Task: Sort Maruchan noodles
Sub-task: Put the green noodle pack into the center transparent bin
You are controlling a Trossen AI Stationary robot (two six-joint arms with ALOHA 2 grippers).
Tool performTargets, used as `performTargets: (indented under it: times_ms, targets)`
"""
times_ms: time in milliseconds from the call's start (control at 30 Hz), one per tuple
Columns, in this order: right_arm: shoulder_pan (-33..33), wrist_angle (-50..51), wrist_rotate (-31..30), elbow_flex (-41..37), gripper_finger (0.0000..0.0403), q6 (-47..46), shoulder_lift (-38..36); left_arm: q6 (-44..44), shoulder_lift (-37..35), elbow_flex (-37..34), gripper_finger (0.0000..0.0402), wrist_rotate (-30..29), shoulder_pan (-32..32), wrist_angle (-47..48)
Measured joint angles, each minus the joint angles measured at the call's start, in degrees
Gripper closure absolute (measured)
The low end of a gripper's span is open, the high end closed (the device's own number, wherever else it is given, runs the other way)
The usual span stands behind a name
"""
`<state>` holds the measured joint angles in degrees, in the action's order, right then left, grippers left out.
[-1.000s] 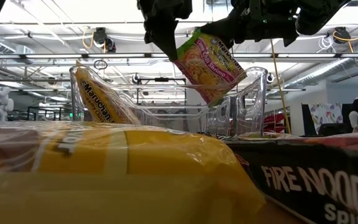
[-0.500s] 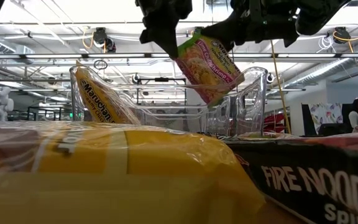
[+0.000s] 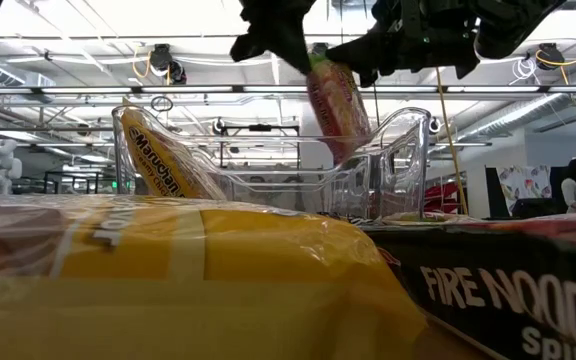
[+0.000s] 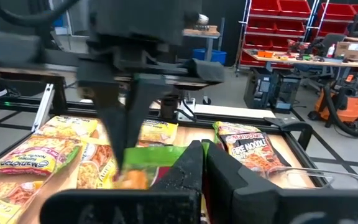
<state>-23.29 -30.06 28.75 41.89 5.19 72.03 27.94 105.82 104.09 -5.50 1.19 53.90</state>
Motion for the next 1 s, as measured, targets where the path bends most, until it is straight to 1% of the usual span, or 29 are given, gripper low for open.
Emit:
performTargets:
  times_ms: [200,333,433,1000]
  targets:
    - [-0.4,0.0,-0.1,0.0,0.0403,0.0,0.0,1.7,0.0,0.0,0.0401,-0.9,-0.6,-4.9]
    - [-0.4,-0.1,-0.2,0.0,0.0403,0.0,0.0,2.9,0.0,0.0,0.0401,-2.6,-0.7,-4.7]
    - [-0.4,-0.1,-1.9,0.0,0.0403,0.0,0.0,3.8,0.0,0.0,0.0401,-3.5,-0.6,-4.7]
    - [-0.4,-1.5,-2.0,0.0,0.0403,0.0,0.0,3.9,0.0,0.0,0.0401,-3.6,-0.7,-4.7]
